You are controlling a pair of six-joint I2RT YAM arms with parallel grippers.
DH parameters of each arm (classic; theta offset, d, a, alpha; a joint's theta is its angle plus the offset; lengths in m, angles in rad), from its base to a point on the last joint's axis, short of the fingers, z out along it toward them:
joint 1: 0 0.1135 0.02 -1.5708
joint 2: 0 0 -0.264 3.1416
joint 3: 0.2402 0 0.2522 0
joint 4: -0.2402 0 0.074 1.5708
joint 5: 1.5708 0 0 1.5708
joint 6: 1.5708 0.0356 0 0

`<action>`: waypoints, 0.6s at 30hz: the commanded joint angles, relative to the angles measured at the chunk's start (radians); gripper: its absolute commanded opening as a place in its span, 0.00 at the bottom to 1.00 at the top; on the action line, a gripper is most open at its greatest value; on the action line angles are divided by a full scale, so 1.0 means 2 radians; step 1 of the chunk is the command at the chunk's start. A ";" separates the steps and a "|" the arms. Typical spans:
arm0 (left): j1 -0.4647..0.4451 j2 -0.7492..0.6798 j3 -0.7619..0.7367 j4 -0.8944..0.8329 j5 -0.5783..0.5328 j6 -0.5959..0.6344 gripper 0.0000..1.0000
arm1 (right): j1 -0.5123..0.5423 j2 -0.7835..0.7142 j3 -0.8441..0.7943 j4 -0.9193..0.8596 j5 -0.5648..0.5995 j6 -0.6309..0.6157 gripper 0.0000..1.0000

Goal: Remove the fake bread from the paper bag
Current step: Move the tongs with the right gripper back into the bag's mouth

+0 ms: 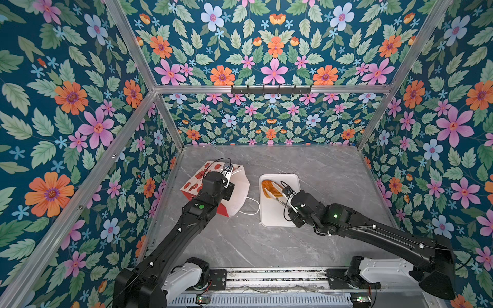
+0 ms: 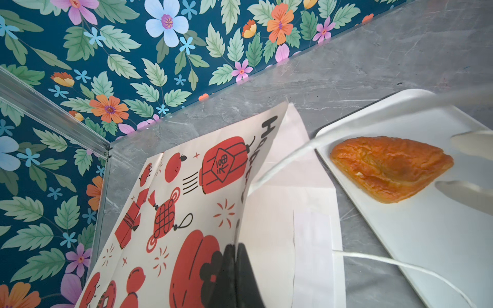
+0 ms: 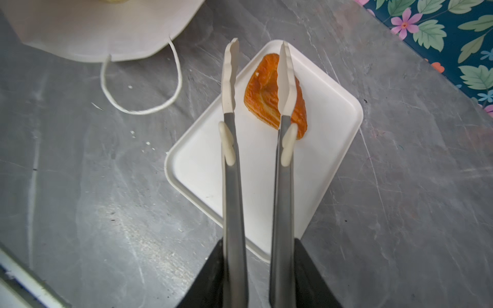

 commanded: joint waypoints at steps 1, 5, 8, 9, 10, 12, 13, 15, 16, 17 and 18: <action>-0.001 0.000 0.008 -0.016 0.025 0.012 0.00 | 0.006 -0.014 0.004 0.057 -0.082 0.018 0.37; -0.002 -0.004 0.009 -0.025 0.052 0.031 0.00 | 0.008 0.009 -0.001 0.116 -0.162 0.032 0.37; -0.002 -0.004 0.008 -0.025 0.071 0.040 0.00 | 0.009 0.050 -0.003 0.167 -0.182 0.028 0.37; -0.002 -0.002 0.008 -0.025 0.073 0.041 0.00 | 0.008 0.066 0.000 0.180 -0.184 0.023 0.37; -0.003 0.000 0.008 -0.026 0.077 0.043 0.00 | 0.008 0.087 0.006 0.197 -0.185 0.018 0.37; -0.004 0.003 0.009 -0.026 0.086 0.049 0.00 | 0.006 0.122 0.020 0.217 -0.181 0.008 0.37; -0.004 0.005 0.009 -0.026 0.088 0.052 0.00 | 0.006 0.142 0.031 0.228 -0.177 0.005 0.36; -0.006 0.006 0.010 -0.026 0.089 0.059 0.00 | 0.003 0.176 0.047 0.258 -0.158 0.003 0.36; -0.006 0.007 0.011 -0.027 0.088 0.062 0.00 | 0.001 0.194 0.056 0.273 -0.145 0.004 0.36; -0.007 0.007 0.013 -0.028 0.087 0.065 0.00 | 0.000 0.211 0.063 0.287 -0.127 0.003 0.36; -0.007 0.007 0.014 -0.029 0.085 0.067 0.00 | -0.001 0.226 0.071 0.296 -0.116 0.000 0.36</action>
